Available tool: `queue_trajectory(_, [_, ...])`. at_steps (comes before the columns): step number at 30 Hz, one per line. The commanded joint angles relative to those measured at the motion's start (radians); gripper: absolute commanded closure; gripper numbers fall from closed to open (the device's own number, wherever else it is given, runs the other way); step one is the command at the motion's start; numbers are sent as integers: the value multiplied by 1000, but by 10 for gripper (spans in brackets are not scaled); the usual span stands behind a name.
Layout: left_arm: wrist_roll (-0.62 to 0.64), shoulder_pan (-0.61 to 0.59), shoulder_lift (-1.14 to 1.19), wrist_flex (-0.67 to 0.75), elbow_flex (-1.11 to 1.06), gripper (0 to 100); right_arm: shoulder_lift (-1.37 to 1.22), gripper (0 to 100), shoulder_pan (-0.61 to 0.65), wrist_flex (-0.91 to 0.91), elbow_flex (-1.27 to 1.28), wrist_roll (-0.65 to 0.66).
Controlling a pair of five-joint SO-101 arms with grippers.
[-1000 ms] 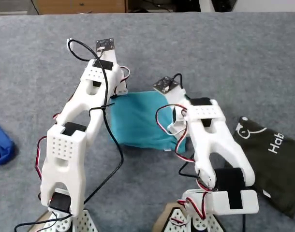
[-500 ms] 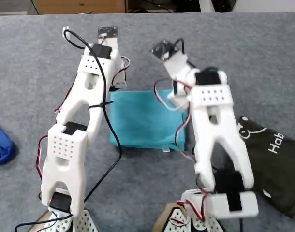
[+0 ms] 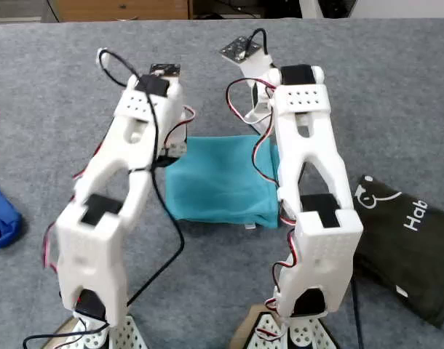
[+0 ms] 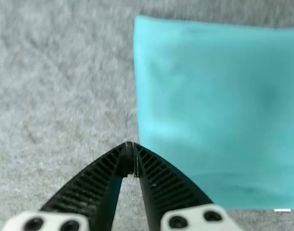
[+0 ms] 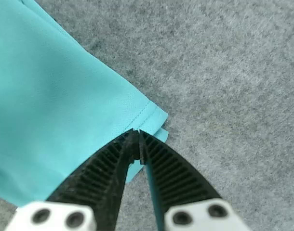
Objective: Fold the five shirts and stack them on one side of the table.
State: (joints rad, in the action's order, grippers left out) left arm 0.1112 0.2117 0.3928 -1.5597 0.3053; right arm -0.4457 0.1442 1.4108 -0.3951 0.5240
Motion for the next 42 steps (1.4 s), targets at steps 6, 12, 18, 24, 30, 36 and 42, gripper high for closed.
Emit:
queue_trajectory(6, [2, 81, -676, 496, -876, 982, -5, 995, -24, 43, 2, -49])
queue_trajectory(12, [37, 94, -679, 571, -933, 982, -8, 995, -22, -101, 163, -77])
queue_trajectory(18, [68, 141, -565, 721, -1007, 982, -7, 995, -50, -170, 245, -72])
queue_trajectory(24, [74, 138, -541, 744, -1016, 982, -10, 995, -93, -219, 249, -71])
queue_trajectory(30, [72, 140, -550, 738, -1023, 982, -79, 995, -105, -227, 225, -69])
queue_trajectory(36, [72, 140, -550, 641, -939, 982, -39, 995, -79, -167, 189, -71])
queue_trajectory(42, [43, 137, -552, 488, -804, 982, 18, 995, -74, -143, 188, -69])
